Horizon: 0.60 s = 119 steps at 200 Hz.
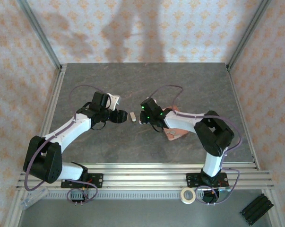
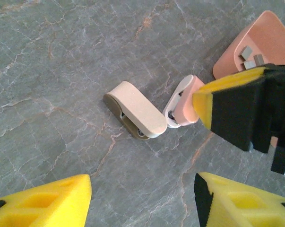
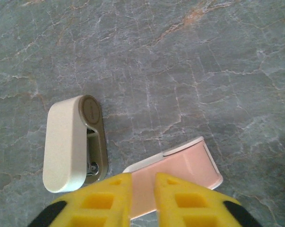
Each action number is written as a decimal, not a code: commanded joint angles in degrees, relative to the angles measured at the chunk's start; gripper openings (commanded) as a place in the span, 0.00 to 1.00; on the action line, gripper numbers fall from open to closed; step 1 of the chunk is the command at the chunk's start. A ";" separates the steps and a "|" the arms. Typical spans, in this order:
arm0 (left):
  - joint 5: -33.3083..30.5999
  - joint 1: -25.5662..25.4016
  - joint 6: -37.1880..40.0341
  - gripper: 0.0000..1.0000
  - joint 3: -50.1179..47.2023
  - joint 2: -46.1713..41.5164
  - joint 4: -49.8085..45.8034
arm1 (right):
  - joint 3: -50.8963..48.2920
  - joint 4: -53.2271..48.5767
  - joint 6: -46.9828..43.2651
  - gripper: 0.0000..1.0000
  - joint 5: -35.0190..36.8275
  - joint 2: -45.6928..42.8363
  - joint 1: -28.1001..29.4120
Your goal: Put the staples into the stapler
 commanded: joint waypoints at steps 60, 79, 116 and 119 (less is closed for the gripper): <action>-27.85 1.83 -3.12 0.81 -5.79 -18.82 8.90 | -5.95 -9.92 -8.82 0.69 15.27 -24.82 -9.51; -37.62 1.85 -2.68 0.96 -12.08 -25.64 15.31 | -9.84 -9.11 -12.31 0.73 21.75 -30.93 -12.75; -49.27 1.88 -1.04 1.00 -20.90 -34.87 24.68 | -17.56 -4.44 -17.65 1.00 25.61 -39.68 -20.66; -50.00 1.83 -0.69 1.00 -21.43 -35.16 25.67 | -18.01 -4.15 -18.00 1.00 25.68 -40.20 -21.27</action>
